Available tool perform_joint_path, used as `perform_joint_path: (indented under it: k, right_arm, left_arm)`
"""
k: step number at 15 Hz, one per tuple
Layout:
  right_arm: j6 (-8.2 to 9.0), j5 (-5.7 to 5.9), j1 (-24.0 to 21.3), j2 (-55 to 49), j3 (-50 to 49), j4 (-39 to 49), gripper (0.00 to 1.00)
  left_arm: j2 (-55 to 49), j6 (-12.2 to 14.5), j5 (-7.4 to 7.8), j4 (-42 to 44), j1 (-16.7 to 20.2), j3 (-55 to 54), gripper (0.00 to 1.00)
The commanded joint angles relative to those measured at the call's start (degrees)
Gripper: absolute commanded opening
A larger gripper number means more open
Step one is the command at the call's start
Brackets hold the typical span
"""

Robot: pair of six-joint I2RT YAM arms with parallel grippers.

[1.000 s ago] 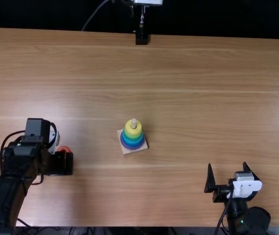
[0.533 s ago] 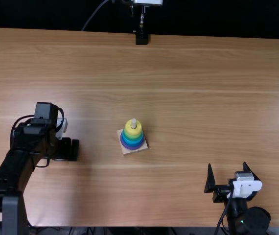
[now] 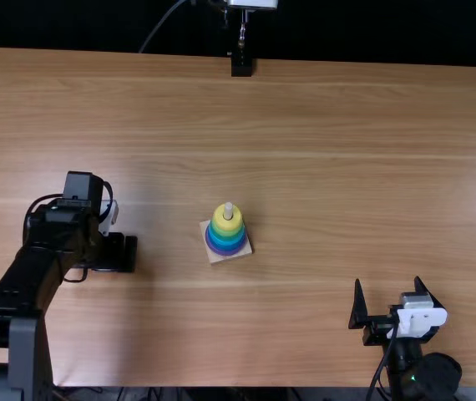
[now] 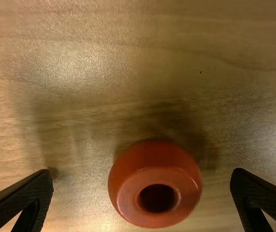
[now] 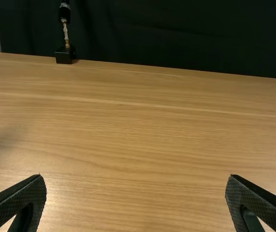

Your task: Build the Hanoi tower: stack the rings onto the peg from bottom to top in this color order: purple, dark blue, light blue, dark green, light green, yellow, orange.

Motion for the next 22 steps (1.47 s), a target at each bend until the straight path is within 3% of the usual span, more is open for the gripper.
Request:
perform_joint_path:
  k: [1,5,8,9,11,14,18,22]
  right_arm:
    - [-0.41,-0.91,-0.69,-0.73,-3.61,-4.36,1.00]
    - [-0.41,-0.91,-0.69,-0.73,-3.61,-4.36,1.00]
    - [-0.41,-0.91,-0.69,-0.73,-3.61,-4.36,1.00]
    - [-0.41,-0.91,-0.69,-0.73,-3.61,-4.36,1.00]
    - [-0.41,-0.91,-0.69,-0.73,-3.61,-4.36,1.00]
    - [-0.41,-0.91,-0.69,-0.73,-3.61,-4.36,1.00]
    - [-0.41,-0.91,-0.69,-0.73,-3.61,-4.36,1.00]
    - [-0.41,-0.91,-0.69,-0.73,-3.61,-4.36,1.00]
  left_arm:
    - [0.93,0.78,0.23,0.03,-0.42,1.33,1.00]
    - [0.85,0.78,0.34,0.03,-0.42,0.80,0.99]
    - [0.76,0.78,0.44,0.03,-0.42,0.63,0.39]
    - [0.76,0.78,0.76,0.03,-0.33,0.63,0.24]
    - [0.58,0.78,0.86,0.03,-0.42,0.54,0.10]
    - [0.23,0.78,1.18,-0.07,-0.33,0.63,0.00]
    - [-0.12,0.57,1.60,-2.71,-0.60,2.91,0.00]
    - [-3.99,0.04,1.50,-14.00,-0.60,10.47,0.00]
